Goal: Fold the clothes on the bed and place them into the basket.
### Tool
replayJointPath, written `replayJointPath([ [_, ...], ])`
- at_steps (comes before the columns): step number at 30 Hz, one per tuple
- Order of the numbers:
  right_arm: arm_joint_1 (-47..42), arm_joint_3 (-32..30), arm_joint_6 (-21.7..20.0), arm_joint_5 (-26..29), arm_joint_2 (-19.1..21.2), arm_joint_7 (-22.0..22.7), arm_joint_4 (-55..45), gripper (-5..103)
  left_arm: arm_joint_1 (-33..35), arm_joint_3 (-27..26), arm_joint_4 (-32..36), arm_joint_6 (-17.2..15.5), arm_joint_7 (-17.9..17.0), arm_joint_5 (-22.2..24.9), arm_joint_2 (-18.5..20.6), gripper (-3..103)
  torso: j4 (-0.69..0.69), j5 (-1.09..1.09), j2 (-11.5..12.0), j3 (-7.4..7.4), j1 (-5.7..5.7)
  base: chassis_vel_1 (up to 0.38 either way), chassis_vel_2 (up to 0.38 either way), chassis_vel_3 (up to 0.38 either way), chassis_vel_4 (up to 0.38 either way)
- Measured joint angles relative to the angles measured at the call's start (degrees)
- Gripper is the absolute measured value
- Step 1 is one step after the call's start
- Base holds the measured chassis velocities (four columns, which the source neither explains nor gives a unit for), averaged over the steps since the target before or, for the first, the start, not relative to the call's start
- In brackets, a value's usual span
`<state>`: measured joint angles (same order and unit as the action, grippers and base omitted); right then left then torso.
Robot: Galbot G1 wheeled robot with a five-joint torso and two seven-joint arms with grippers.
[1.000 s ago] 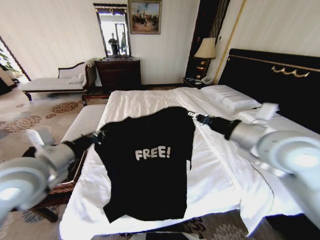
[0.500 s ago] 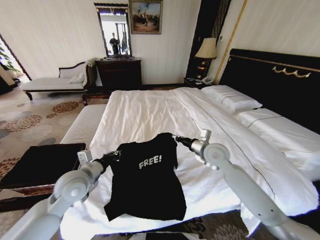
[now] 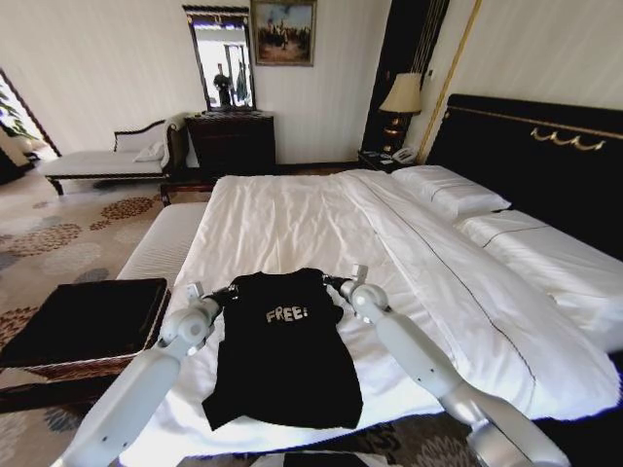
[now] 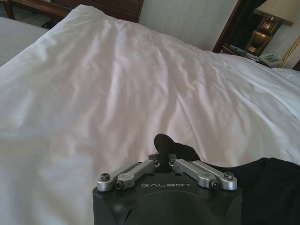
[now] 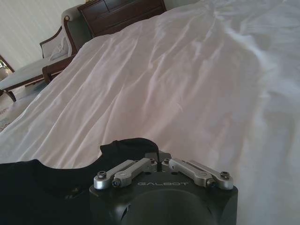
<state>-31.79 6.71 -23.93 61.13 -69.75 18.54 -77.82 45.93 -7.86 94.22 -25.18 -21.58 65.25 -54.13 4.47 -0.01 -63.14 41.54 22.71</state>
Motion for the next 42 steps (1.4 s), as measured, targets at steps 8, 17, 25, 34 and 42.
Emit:
replayJointPath([
  [8,6.6,1.8,2.4,-3.4,-6.7,-0.6,14.4,0,-14.2,7.8,-14.7,0.9,2.5,-1.7,-3.2,1,-0.03,0.00,0.0,0.00,0.00,0.000,0.000,0.000,0.000],
  [17,11.8,1.6,4.9,-5.9,-9.5,-2.2,23.8,0,-22.8,12.4,-26.3,1.3,4.0,-3.5,-7.3,1,0.00,0.01,0.0,-0.01,0.00,0.000,0.000,0.000,0.000],
  [25,15.7,1.2,7.3,-9.0,-13.0,-3.9,32.0,0,-26.4,12.7,-35.5,3.0,6.0,-6.8,-11.4,1,0.00,0.01,0.0,-0.01,-0.01,0.000,0.000,0.000,0.000],
  [34,15.0,1.8,7.5,-9.4,-13.1,-4.9,32.6,11,-25.1,12.2,-35.7,2.0,5.3,-7.2,-12.0,11,-0.01,0.02,0.0,-0.01,-0.01,0.000,0.000,0.000,0.000],
  [42,10.6,4.1,7.5,-7.1,-9.7,-5.8,24.9,43,-19.8,9.2,-29.6,0.0,4.8,-6.3,-9.2,43,-0.01,0.02,0.0,-0.02,-0.02,0.000,0.000,0.000,0.000],
])
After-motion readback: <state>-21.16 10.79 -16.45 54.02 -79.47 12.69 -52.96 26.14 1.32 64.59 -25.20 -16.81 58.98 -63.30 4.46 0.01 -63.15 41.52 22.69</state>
